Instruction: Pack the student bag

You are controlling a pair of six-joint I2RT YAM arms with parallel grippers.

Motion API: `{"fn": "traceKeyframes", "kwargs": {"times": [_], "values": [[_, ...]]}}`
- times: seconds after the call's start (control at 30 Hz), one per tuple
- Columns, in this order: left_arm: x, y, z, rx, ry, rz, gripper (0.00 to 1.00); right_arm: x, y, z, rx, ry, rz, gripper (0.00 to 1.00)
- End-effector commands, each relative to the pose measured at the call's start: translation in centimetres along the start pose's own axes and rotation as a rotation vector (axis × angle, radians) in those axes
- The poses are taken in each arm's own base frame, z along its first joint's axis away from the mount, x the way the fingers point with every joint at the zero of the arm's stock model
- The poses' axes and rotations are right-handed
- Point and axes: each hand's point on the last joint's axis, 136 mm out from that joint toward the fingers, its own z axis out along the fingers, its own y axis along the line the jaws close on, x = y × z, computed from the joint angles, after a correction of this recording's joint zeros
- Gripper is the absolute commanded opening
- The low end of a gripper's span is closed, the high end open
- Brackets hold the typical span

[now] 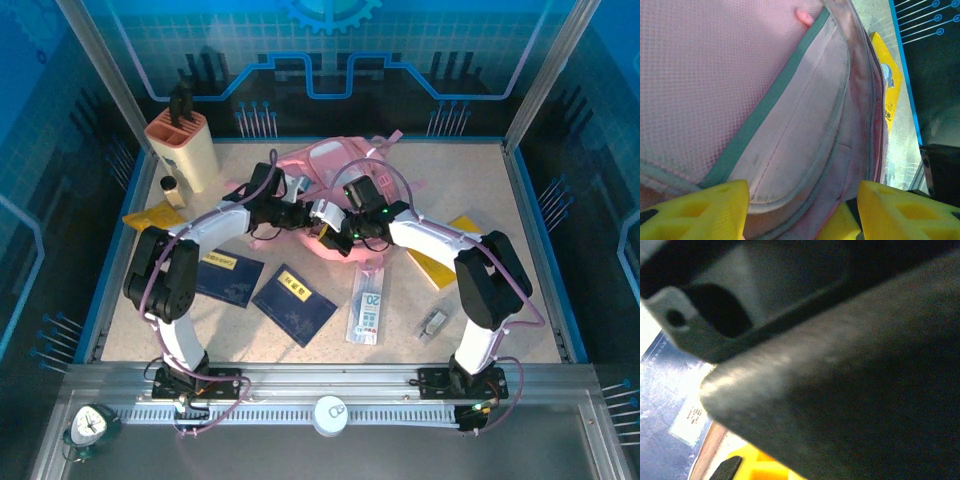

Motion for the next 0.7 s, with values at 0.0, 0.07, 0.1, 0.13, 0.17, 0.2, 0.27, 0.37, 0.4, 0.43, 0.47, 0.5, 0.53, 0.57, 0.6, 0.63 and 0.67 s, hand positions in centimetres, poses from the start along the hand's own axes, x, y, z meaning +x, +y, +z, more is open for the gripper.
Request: {"fn": "traceKeyframes", "kwargs": {"times": [0.0, 0.07, 0.1, 0.13, 0.17, 0.2, 0.27, 0.37, 0.4, 0.43, 0.47, 0.5, 0.53, 0.57, 0.6, 0.63, 0.67], "values": [[1.9, -1.3, -0.9, 0.015, 0.036, 0.040, 0.57, -3.7, -1.0, -2.5, 0.039, -0.136, -0.063, 0.00], [2.3, -0.8, -1.2, -0.013, 0.039, 0.037, 0.53, -3.7, -1.0, -2.5, 0.039, -0.136, -0.062, 0.00], [2.5, -0.8, -1.3, -0.017, 0.044, 0.035, 0.53, -3.7, -1.0, -2.5, 0.039, -0.137, -0.062, 0.00], [2.7, -0.7, -1.5, -0.027, 0.046, 0.032, 0.52, -3.8, -1.0, -2.6, 0.039, -0.138, -0.063, 0.00], [2.9, -0.5, -1.7, -0.044, 0.046, 0.023, 0.51, -3.9, -1.0, -2.7, 0.040, -0.141, -0.065, 0.00], [3.2, -0.5, -1.9, -0.046, 0.046, 0.015, 0.50, -3.9, -0.9, -2.7, 0.041, -0.142, -0.067, 0.00], [3.6, -0.8, -2.4, -0.039, 0.031, 0.000, 0.49, -3.9, -1.0, -2.8, 0.047, -0.142, -0.073, 0.00], [4.3, -0.7, -3.4, -0.069, 0.013, -0.030, 0.47, -3.8, -1.1, -2.9, 0.052, -0.142, -0.080, 0.00], [4.5, -0.8, -3.9, -0.077, 0.005, -0.044, 0.45, -3.7, -1.1, -3.0, 0.056, -0.139, -0.085, 0.00], [4.7, -1.2, -4.5, -0.079, -0.013, -0.048, 0.45, -3.6, -1.2, -3.0, 0.062, -0.132, -0.092, 0.00], [4.5, -1.5, -5.2, -0.092, -0.047, -0.054, 0.44, -3.4, -1.3, -3.0, 0.072, -0.124, -0.100, 0.00], [4.4, -1.5, -5.8, -0.106, -0.077, -0.067, 0.44, -3.2, -1.4, -3.0, 0.077, -0.119, -0.105, 0.00], [4.4, -1.6, -6.4, -0.119, -0.100, -0.080, 0.43, -3.1, -1.5, -3.0, 0.086, -0.112, -0.115, 0.00], [4.4, -1.5, -6.7, -0.131, -0.113, -0.086, 0.44, -3.0, -1.6, -3.1, 0.093, -0.108, -0.121, 0.00], [4.3, -1.2, -7.1, -0.157, -0.124, -0.103, 0.46, -3.1, -1.6, -3.2, 0.096, -0.108, -0.125, 0.00], [4.2, -0.5, -7.2, -0.204, -0.129, -0.118, 0.47, -3.2, -1.6, -3.4, 0.093, -0.112, -0.129, 0.00], [4.2, -0.2, -7.1, -0.220, -0.116, -0.120, 0.47, -3.2, -1.5, -3.4, 0.092, -0.114, -0.130, 0.00]]}}
